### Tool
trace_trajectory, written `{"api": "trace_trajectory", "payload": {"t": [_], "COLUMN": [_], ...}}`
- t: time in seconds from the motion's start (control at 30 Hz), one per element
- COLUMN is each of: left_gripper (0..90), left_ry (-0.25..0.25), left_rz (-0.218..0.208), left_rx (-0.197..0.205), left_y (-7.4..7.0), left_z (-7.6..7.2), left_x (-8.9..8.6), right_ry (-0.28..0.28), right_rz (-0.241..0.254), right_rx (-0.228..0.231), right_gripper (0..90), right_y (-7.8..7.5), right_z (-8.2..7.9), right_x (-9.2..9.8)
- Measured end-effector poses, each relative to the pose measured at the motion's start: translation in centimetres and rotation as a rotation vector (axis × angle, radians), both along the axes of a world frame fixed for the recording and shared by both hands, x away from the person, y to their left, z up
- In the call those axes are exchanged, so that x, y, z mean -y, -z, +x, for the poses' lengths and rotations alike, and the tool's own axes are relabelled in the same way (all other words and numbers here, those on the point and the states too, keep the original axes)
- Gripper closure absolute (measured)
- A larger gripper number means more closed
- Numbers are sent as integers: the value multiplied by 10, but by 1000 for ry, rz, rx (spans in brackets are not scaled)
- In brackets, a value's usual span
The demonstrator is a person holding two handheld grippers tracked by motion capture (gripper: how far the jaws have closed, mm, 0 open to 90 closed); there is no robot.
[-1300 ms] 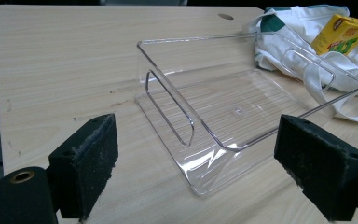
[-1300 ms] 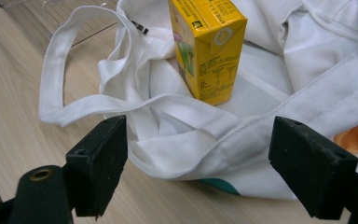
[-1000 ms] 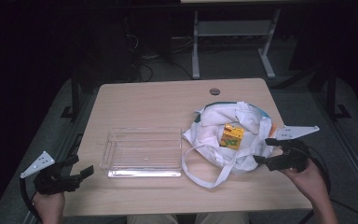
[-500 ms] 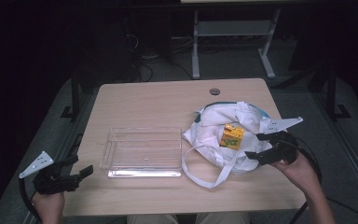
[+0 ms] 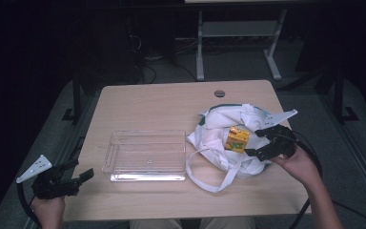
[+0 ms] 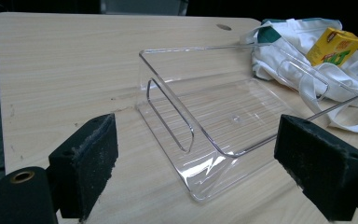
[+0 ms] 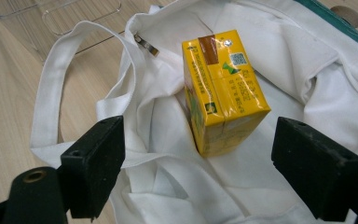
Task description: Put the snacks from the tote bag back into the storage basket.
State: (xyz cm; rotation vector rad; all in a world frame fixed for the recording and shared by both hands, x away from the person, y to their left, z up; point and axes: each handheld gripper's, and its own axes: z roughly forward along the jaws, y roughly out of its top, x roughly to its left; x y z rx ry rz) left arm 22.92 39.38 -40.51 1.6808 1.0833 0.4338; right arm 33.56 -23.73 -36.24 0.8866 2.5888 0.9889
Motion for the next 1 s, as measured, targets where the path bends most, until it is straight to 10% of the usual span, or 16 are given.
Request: {"api": "trace_trajectory", "payload": {"t": [1.0], "left_gripper": [130], "left_ry": [0], "left_rz": [0], "left_rx": [-5], "left_y": [1], "left_z": [1], "left_x": [0], "right_ry": [-60], "right_rz": [-114], "right_rx": [-56], "right_gripper": [173], "right_y": [-4], "right_z": [41], "right_x": [-28]}}
